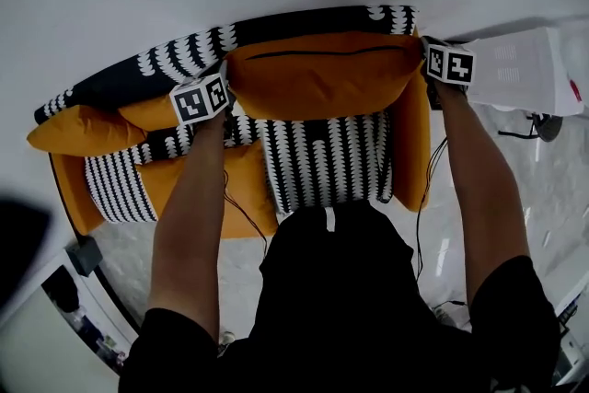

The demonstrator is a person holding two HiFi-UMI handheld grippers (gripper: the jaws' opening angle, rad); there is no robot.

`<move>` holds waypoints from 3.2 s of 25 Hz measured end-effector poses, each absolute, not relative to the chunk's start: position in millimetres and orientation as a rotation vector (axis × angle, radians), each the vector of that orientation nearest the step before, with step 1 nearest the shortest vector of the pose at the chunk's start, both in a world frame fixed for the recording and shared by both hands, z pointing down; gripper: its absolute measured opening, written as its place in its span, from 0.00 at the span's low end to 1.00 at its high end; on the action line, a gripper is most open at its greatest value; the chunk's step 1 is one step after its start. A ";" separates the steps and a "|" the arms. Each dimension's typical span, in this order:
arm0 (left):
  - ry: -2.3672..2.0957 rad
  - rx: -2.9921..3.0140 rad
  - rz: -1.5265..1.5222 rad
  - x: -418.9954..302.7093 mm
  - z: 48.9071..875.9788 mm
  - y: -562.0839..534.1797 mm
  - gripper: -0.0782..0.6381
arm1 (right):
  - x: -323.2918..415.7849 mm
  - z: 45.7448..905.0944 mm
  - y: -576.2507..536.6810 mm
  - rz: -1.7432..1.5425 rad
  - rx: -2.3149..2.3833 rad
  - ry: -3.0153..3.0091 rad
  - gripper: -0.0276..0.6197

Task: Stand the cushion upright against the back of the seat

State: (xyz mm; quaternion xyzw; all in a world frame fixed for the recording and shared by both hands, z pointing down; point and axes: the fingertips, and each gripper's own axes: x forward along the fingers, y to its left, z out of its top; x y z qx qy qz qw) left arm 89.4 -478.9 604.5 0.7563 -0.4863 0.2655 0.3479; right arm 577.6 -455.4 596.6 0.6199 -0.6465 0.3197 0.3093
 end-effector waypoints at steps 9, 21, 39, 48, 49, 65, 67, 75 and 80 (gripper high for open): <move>-1.258 1.969 0.650 86.3 596.8 -485.6 0.14 | 574.5 591.3 -454.9 0.862 1.614 -1.675 0.11; -1.271 2.111 0.648 79.5 546.8 -469.3 0.14 | 562.3 537.9 -431.3 0.784 1.698 -1.753 0.19; -0.926 2.408 0.472 163.1 448.3 -359.0 0.13 | 442.7 407.4 -285.7 0.863 1.709 -2.262 0.10; -0.866 2.521 0.473 197.4 388.3 -244.4 0.13 | 398.7 360.0 -192.2 0.850 1.581 -2.459 0.10; -0.857 2.520 0.448 202.5 382.2 -229.2 0.13 | 397.5 355.8 -181.2 0.824 1.563 -2.471 0.10; -1.050 2.473 0.296 244.3 344.7 -24.8 0.13 | 414.9 329.7 1.0 0.703 1.282 -2.666 0.10; -1.098 2.457 0.299 240.0 344.2 -1.4 0.13 | 415.1 333.1 20.3 0.705 1.253 -2.683 0.10; -1.261 2.416 0.328 195.5 323.0 66.3 0.13 | 384.5 329.0 65.7 0.698 1.125 -2.744 0.10; -1.338 2.381 0.294 157.4 318.9 83.2 0.13 | 345.3 327.3 81.0 0.678 1.037 -2.762 0.10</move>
